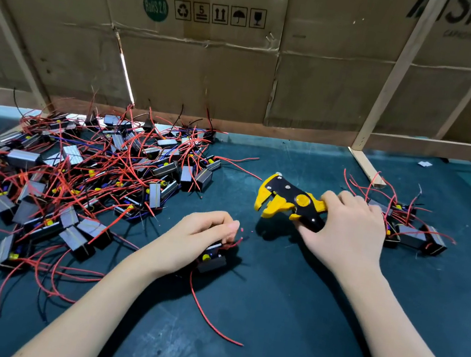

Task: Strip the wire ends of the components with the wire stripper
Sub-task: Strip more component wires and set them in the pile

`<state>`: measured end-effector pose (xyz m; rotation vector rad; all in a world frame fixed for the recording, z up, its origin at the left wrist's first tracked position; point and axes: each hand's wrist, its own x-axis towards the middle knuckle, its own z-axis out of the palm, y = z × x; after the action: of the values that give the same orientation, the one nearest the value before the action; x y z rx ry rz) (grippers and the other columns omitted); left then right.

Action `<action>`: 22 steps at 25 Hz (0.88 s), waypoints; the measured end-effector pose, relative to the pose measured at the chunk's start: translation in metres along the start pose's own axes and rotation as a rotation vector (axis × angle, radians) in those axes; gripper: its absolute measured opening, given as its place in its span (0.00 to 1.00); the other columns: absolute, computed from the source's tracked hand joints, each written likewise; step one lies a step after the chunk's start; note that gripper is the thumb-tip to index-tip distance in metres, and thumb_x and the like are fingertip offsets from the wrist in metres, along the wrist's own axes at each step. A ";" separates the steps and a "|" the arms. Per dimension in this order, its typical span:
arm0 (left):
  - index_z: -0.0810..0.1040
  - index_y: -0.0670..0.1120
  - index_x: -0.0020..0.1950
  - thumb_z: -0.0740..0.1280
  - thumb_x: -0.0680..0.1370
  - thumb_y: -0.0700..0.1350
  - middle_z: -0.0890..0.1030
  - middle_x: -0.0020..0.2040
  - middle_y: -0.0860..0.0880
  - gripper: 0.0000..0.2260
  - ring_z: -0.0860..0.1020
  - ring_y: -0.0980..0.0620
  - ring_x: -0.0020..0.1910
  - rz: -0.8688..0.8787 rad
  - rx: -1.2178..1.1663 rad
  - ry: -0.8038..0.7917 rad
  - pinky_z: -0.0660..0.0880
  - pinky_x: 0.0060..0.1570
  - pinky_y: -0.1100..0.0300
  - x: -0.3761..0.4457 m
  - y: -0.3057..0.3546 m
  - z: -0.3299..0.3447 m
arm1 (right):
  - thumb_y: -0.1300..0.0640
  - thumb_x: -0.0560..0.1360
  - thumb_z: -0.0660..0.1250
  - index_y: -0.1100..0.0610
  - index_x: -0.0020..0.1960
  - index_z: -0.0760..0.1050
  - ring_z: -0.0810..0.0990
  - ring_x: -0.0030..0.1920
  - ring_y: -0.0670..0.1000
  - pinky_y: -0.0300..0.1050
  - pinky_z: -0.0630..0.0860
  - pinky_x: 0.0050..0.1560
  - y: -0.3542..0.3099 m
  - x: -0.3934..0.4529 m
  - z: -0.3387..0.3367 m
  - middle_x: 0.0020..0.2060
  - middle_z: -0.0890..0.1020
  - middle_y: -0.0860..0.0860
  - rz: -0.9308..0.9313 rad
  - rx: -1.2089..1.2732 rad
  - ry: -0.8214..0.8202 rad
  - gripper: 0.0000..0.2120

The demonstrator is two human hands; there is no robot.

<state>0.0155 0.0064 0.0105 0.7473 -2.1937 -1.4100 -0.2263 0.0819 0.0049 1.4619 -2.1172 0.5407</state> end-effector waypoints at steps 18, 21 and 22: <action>0.76 0.41 0.46 0.65 0.80 0.37 0.80 0.37 0.48 0.04 0.76 0.55 0.38 0.058 -0.132 -0.043 0.72 0.43 0.67 0.001 0.006 0.002 | 0.39 0.64 0.74 0.56 0.42 0.77 0.78 0.42 0.59 0.51 0.68 0.44 0.004 0.001 0.001 0.36 0.77 0.52 0.038 0.126 -0.028 0.21; 0.73 0.41 0.46 0.61 0.82 0.37 0.77 0.32 0.48 0.06 0.71 0.59 0.30 0.007 -0.127 0.042 0.68 0.37 0.70 0.003 0.004 0.004 | 0.41 0.63 0.75 0.57 0.40 0.76 0.77 0.39 0.59 0.50 0.65 0.42 -0.001 -0.001 0.000 0.34 0.76 0.52 -0.015 0.126 0.009 0.20; 0.73 0.41 0.46 0.61 0.82 0.36 0.77 0.31 0.48 0.06 0.71 0.60 0.29 0.003 -0.117 0.056 0.68 0.36 0.71 0.004 0.003 0.004 | 0.41 0.63 0.75 0.57 0.41 0.76 0.77 0.39 0.59 0.50 0.65 0.42 -0.003 -0.001 0.000 0.34 0.76 0.52 -0.027 0.122 0.010 0.20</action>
<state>0.0091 0.0080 0.0121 0.7327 -2.0500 -1.4834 -0.2230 0.0816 0.0046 1.5478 -2.0861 0.6760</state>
